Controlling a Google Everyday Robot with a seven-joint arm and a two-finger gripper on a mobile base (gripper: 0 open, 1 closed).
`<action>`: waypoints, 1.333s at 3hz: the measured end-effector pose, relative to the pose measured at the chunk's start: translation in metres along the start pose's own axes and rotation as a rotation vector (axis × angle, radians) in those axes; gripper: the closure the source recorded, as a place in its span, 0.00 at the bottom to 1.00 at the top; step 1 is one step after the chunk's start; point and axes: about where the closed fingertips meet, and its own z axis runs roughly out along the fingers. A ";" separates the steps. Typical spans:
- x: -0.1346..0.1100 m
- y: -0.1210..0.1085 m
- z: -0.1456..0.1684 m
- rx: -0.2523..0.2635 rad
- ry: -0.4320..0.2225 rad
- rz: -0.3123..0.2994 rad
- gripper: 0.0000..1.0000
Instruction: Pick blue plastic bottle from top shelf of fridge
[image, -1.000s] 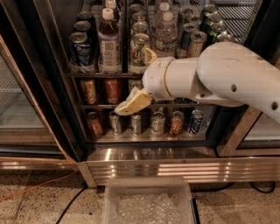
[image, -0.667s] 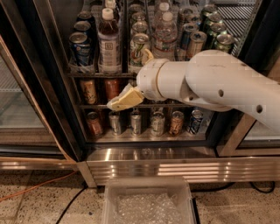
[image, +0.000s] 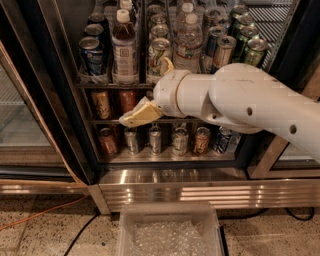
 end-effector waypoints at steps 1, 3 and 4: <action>-0.005 0.006 0.005 0.067 -0.036 0.064 0.00; -0.013 -0.004 0.001 0.268 -0.056 0.209 0.00; -0.015 -0.004 0.001 0.340 -0.052 0.264 0.00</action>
Offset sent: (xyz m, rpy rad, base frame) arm 0.0078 0.0000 0.0081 0.2471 -0.0443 -0.3369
